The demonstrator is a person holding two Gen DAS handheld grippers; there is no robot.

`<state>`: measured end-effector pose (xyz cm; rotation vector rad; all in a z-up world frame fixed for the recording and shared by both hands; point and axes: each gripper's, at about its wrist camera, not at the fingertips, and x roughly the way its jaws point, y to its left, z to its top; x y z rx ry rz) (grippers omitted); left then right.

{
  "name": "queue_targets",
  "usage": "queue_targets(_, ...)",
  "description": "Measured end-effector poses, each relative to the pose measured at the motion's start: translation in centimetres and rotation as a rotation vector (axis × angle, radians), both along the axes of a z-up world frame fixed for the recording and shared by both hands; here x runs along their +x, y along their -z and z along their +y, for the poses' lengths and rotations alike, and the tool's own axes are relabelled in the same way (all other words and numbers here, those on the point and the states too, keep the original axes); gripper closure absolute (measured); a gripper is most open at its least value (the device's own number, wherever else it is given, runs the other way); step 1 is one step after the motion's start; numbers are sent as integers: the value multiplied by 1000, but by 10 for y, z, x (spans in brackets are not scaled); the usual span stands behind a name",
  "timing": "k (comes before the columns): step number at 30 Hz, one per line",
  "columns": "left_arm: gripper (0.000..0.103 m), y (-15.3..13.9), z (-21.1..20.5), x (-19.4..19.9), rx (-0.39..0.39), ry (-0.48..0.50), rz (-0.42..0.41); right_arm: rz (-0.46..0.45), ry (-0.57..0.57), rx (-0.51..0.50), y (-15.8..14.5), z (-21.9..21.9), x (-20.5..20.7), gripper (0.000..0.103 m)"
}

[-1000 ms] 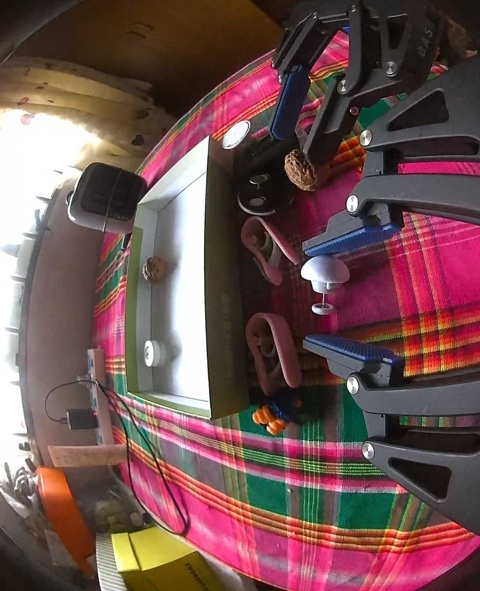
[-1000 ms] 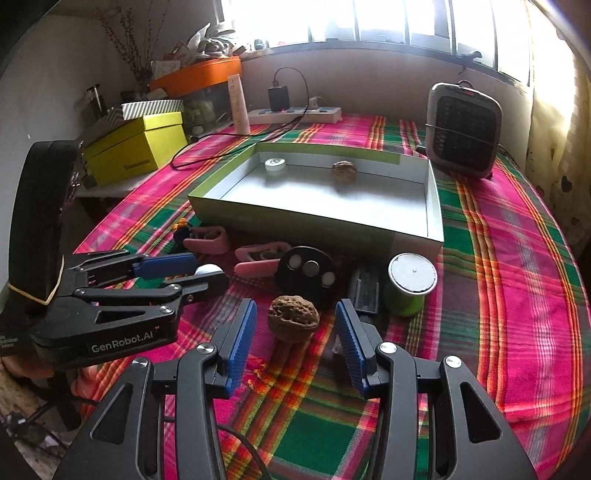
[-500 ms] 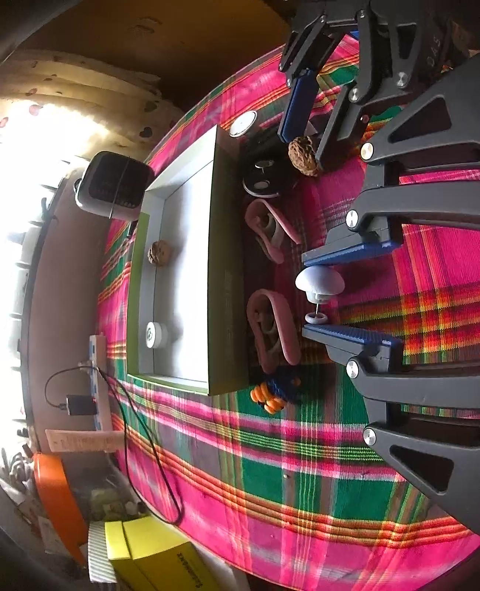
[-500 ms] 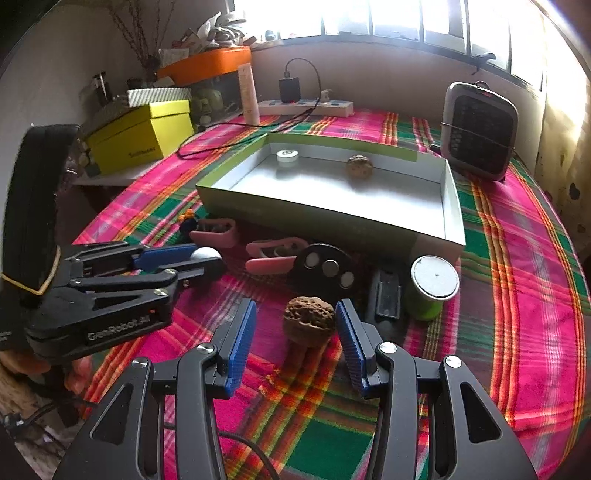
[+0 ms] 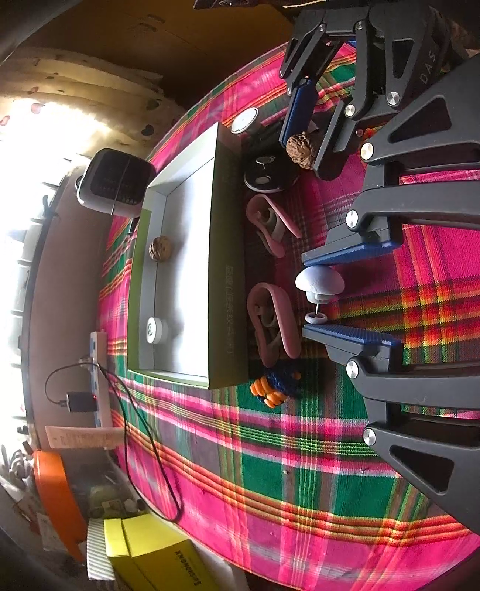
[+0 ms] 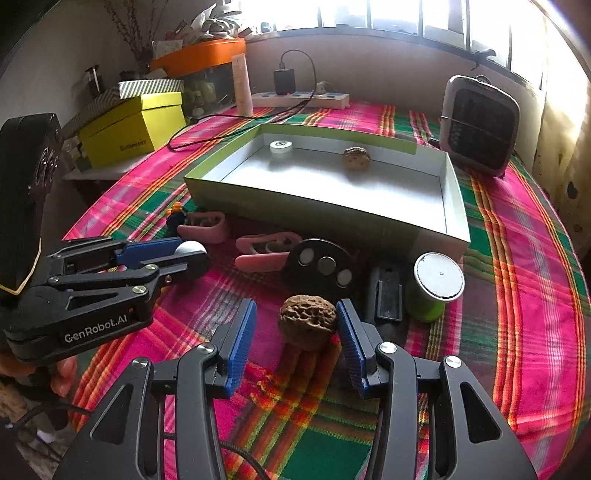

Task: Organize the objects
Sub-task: 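Lift the knob with the left tool while the right tool lifts the walnut toward the tray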

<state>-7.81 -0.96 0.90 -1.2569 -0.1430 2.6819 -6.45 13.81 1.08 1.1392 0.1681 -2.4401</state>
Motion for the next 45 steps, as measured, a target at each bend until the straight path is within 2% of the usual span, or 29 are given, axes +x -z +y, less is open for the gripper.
queue_targets(2,73,0,0,0,2,-1,-1,3,-1,5,0,-1,0,58)
queue_targets(3,73,0,0,0,2,0,-1,5,-1,9,0,-1,0,64)
queue_targets(5,73,0,1,0,2,-1,-1,6,0,12,1,-2,0,69)
queue_targets(35,73,-2,0,-2,-3,6,1,11,-7,-14,-2,-1,2,69)
queue_targets(45,73,-12,2,-2,-9,6,19,28,-5,-33,-9,3,-1,69)
